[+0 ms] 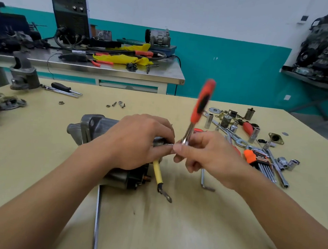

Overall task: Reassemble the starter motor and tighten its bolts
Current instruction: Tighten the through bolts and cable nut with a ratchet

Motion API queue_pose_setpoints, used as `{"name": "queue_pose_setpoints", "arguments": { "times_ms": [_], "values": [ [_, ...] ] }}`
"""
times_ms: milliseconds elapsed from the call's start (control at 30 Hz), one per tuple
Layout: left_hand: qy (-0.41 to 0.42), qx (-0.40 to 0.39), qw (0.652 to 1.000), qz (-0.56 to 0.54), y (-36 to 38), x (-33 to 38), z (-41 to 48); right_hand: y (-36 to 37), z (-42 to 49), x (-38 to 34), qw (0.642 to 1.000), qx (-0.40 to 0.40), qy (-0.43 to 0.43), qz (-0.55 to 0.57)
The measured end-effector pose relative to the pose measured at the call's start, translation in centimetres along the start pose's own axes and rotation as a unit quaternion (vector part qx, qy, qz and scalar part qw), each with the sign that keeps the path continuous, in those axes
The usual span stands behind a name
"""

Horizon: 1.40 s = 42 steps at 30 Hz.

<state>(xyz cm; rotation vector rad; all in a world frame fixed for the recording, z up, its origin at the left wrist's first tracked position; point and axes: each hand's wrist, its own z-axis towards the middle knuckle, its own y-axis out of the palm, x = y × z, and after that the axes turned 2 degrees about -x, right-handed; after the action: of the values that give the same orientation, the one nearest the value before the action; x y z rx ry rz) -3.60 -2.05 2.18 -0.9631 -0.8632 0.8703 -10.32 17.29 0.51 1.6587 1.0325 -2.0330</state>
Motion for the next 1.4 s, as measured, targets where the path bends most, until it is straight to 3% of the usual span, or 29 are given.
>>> {"name": "queue_pose_setpoints", "arguments": {
  "times_ms": [67,133,200,267,333,400,433,500,567,600,667,733,800,833,900,967,1067,1133,1200,1267,1333,1400],
  "values": [
    [-0.002,-0.004,1.0,0.003,0.0,-0.1,-0.1,0.6,0.2,0.1,0.985,-0.013,0.122,0.121],
    [0.001,-0.007,1.0,-0.001,-0.1,-0.1,-0.2,1.0,0.4,0.1,0.969,-0.018,0.17,0.179],
    [0.007,-0.018,1.0,-0.007,-0.1,0.0,-0.2,0.9,0.2,0.2,0.984,-0.013,0.119,0.134],
    [0.008,-0.029,1.0,-0.001,-0.2,0.2,-0.1,0.4,-0.1,0.3,1.0,0.015,-0.004,-0.021],
    [0.005,-0.027,1.0,0.009,-0.1,0.1,-0.1,-0.3,-0.3,0.5,0.98,0.029,-0.12,-0.154],
    [0.002,-0.018,1.0,0.012,0.0,-0.1,-0.1,-0.4,-0.3,0.6,0.976,0.025,-0.131,-0.172],
    [0.001,-0.015,1.0,0.011,0.0,-0.2,-0.1,-0.1,-0.2,0.4,0.987,0.023,-0.096,-0.127],
    [0.0,-0.009,1.0,0.01,0.1,-0.2,-0.2,0.7,0.3,0.3,0.997,0.021,0.059,0.046],
    [0.0,0.003,1.0,0.008,0.1,-0.2,-0.1,1.5,0.7,0.0,0.965,0.01,0.191,0.179],
    [0.0,0.004,1.0,0.005,0.1,-0.2,-0.1,1.6,0.8,0.1,0.96,0.005,0.204,0.19],
    [0.005,-0.005,1.0,0.001,0.1,-0.2,-0.1,1.1,0.6,0.5,0.984,0.011,0.133,0.12],
    [0.011,-0.018,1.0,-0.004,0.1,-0.1,-0.1,0.5,0.2,0.5,0.998,0.034,-0.015,-0.044],
    [0.009,-0.019,1.0,-0.007,0.1,-0.1,-0.1,-0.3,-0.1,0.7,0.977,0.033,-0.14,-0.161],
    [0.007,-0.017,1.0,-0.006,0.1,-0.2,-0.1,-0.5,-0.1,0.8,0.971,0.028,-0.16,-0.176],
    [0.007,-0.013,1.0,0.004,0.1,-0.3,-0.1,-0.2,-0.1,0.7,0.982,0.028,-0.12,-0.146],
    [0.003,-0.009,1.0,0.007,0.2,-0.3,-0.1,0.7,0.3,0.4,0.999,0.037,-0.002,-0.009],
    [0.004,0.005,1.0,0.002,0.3,-0.3,-0.1,1.8,0.9,0.3,0.976,0.028,0.16,0.147],
    [0.007,-0.003,1.0,-0.009,0.2,-0.3,-0.2,1.6,0.6,0.8,0.987,0.03,0.121,0.103],
    [0.009,-0.012,1.0,-0.015,0.1,-0.3,-0.1,1.0,0.2,1.0,0.998,0.049,-0.005,-0.031],
    [0.01,-0.008,1.0,-0.013,0.0,-0.2,-0.1,0.2,0.0,1.0,0.985,0.047,-0.11,-0.122],
    [0.007,-0.001,1.0,-0.007,0.0,-0.2,-0.1,0.2,0.0,0.8,0.985,0.039,-0.123,-0.113],
    [0.005,-0.005,1.0,-0.005,0.0,-0.3,-0.1,0.8,0.2,0.4,0.995,0.058,-0.058,-0.05]
  ]
}}
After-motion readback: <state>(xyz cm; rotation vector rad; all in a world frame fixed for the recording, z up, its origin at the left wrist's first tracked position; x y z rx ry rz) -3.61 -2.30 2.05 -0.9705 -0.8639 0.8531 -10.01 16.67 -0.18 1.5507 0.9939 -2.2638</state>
